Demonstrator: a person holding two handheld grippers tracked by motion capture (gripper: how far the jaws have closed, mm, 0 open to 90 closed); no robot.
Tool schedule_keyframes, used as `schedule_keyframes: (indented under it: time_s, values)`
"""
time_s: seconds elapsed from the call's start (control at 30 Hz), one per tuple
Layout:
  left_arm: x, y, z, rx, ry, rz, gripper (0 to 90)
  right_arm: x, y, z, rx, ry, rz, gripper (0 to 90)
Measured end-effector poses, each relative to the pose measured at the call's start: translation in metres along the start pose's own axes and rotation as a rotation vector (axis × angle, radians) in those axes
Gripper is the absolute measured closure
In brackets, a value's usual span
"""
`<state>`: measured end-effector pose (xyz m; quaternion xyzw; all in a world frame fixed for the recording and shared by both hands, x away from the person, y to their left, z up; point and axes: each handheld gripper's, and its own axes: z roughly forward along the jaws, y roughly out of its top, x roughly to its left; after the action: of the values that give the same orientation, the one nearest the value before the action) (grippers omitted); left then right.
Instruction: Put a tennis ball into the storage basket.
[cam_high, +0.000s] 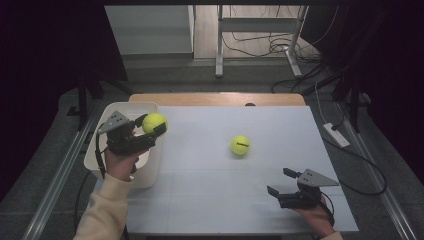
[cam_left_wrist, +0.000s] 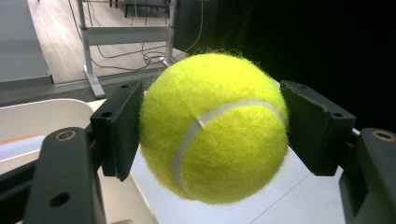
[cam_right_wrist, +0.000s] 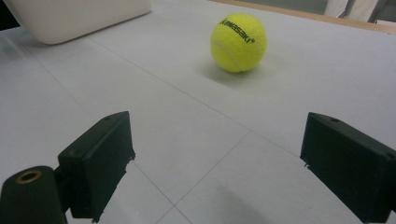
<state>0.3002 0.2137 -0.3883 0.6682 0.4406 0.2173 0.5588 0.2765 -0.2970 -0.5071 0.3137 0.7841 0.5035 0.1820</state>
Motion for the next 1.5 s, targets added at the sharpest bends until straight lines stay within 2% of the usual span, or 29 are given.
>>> schedule_keyframes:
  time_s: [0.2,0.5,0.73,0.9,1.03,1.5]
  values:
    - [0.004,0.004,0.001,0.0,0.013,0.002,26.7,0.0,0.0,0.0,0.002,-0.003,0.001,9.3]
    - [0.011,0.015,0.002,0.009,0.037,0.025,26.7,0.0,0.0,0.0,-0.003,-0.006,0.001,9.5]
    - [0.021,0.018,0.002,-0.002,0.047,0.001,26.7,0.0,0.0,0.001,-0.001,-0.007,-0.002,9.5]
    - [0.027,0.019,0.003,-0.003,0.054,0.0,26.7,-0.001,0.0,0.001,0.0,-0.007,-0.001,9.5]
    - [0.035,0.022,0.004,-0.006,0.061,-0.026,26.7,-0.001,0.0,0.001,0.001,-0.009,-0.002,9.5]
    - [0.054,0.025,0.013,0.018,0.133,-0.054,26.7,-0.001,0.001,0.001,-0.008,-0.005,-0.007,9.6]
